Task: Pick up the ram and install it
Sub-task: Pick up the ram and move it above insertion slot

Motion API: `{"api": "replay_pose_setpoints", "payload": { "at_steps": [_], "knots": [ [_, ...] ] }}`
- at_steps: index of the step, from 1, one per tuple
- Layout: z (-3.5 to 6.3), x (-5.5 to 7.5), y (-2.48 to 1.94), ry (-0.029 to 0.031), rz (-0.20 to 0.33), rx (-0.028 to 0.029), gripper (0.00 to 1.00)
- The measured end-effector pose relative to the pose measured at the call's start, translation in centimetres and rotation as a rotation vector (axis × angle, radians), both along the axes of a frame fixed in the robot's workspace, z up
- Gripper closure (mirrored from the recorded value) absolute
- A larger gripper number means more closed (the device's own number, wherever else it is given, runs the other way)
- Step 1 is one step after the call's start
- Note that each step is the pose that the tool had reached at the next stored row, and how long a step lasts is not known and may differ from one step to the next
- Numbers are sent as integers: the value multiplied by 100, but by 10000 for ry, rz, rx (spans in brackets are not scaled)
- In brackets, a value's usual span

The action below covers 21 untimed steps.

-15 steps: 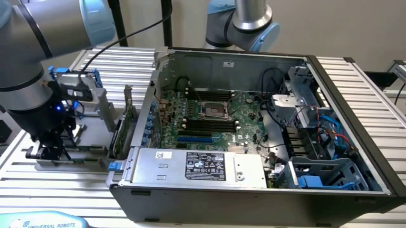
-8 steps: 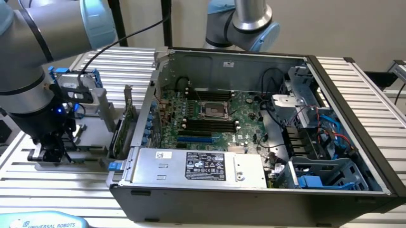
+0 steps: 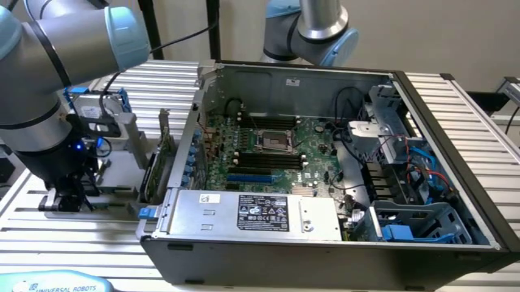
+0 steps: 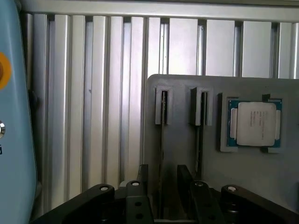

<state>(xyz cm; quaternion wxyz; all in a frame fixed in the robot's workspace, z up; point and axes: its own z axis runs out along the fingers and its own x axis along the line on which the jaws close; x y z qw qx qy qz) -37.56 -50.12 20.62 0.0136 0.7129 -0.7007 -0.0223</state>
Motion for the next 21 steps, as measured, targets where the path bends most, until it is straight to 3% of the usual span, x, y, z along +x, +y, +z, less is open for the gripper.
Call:
{"api": "replay_pose_setpoints", "payload": {
  "at_steps": [5, 11, 18, 20, 21],
  "knots": [
    [-46, 1, -13, -1, 49, 47, 61],
    [-71, 0, -26, -4, 65, 257, 61],
    [-74, 0, -28, -3, 124, 267, 61],
    [-75, 0, -29, -3, 131, 267, 64],
    [-75, 0, -29, -4, 131, 267, 70]
  ]
}}
